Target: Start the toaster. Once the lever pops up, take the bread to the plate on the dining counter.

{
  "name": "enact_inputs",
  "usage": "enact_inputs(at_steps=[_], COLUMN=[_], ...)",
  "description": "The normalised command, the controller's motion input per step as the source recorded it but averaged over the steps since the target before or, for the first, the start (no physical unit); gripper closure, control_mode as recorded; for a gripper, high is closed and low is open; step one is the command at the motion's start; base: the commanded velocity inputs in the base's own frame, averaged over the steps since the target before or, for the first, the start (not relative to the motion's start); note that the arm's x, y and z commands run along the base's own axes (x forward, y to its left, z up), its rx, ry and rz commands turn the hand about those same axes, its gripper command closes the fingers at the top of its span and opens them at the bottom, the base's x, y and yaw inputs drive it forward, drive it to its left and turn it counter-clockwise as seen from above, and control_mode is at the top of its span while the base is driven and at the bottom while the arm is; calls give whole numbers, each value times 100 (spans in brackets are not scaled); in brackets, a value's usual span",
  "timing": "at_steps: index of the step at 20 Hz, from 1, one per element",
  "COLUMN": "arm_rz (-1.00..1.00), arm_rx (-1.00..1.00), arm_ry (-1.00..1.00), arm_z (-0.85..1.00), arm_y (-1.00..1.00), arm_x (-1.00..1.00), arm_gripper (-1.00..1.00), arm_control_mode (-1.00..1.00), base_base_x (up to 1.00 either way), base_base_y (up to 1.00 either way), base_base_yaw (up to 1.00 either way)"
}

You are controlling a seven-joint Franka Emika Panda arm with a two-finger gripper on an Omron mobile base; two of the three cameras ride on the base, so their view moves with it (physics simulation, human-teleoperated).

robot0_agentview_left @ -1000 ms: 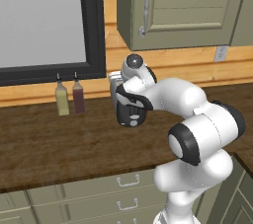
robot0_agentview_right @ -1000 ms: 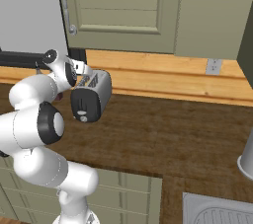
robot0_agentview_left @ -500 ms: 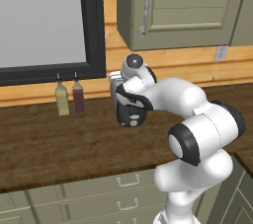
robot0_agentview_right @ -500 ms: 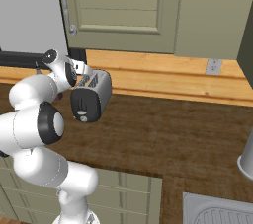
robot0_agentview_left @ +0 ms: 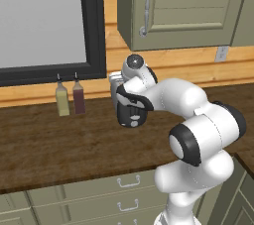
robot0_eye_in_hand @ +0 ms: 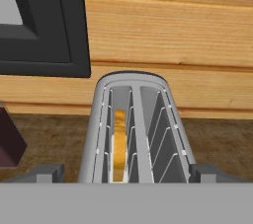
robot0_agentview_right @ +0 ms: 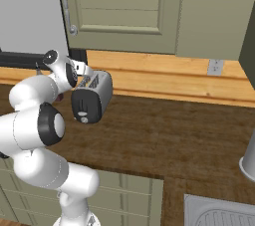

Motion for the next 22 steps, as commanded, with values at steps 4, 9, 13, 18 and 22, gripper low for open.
enact_inputs(at_steps=[4,9,13,18,22], arm_rz=[0,0,0,0,0], arm_rx=[0,0,0,0,0], arm_ry=[0,0,0,0,0], arm_z=[0,0,0,0,0], arm_y=[0,0,0,0,0], arm_x=[0,0,0,0,0], arm_gripper=[-100,-100,-100,-100,-100], arm_control_mode=[-100,-100,-100,-100,-100], base_base_x=[0,0,0,0,0], base_base_y=[0,0,0,0,0], base_base_yaw=[0,0,0,0,0])
